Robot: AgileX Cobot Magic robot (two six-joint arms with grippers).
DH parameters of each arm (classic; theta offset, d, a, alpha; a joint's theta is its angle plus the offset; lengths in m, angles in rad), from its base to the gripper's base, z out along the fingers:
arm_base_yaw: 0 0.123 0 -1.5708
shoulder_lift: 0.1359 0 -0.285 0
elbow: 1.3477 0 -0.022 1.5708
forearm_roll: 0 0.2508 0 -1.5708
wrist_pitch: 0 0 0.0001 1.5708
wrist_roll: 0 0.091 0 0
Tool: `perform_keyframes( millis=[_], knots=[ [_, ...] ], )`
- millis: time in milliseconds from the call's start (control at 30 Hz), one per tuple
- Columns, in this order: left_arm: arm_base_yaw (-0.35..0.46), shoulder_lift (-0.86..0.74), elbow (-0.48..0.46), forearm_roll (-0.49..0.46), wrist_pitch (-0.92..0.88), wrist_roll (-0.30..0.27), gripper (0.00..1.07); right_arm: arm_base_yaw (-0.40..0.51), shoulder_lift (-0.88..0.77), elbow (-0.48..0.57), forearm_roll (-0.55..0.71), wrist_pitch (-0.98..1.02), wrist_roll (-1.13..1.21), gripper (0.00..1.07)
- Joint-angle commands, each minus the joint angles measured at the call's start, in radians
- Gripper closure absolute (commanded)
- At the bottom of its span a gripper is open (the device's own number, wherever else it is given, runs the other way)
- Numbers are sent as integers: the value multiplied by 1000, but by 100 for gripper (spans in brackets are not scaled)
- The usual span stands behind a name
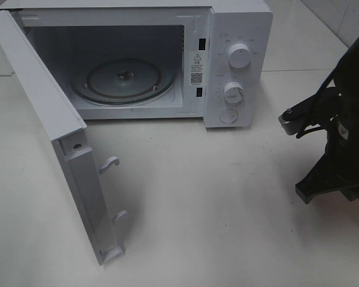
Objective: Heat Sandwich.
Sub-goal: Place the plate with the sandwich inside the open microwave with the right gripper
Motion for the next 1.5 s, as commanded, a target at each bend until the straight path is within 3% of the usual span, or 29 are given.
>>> perform_keyframes(
  millis=[33, 967, 1233, 1500],
  knots=[
    [-5, -17, 1, -1, -4, -1, 9, 56, -47, 4, -25, 57, -17, 107],
    [-5, -17, 1, -1, -4, -1, 9, 460, -182, 4, -25, 214, -42, 107],
    [-5, -17, 1, -1, -4, -1, 9, 516, -182, 4, -25, 216, -127, 107],
    [-5, -17, 1, -1, -4, -1, 9, 516, -182, 4, -30, 214, -217, 107]
  ],
)
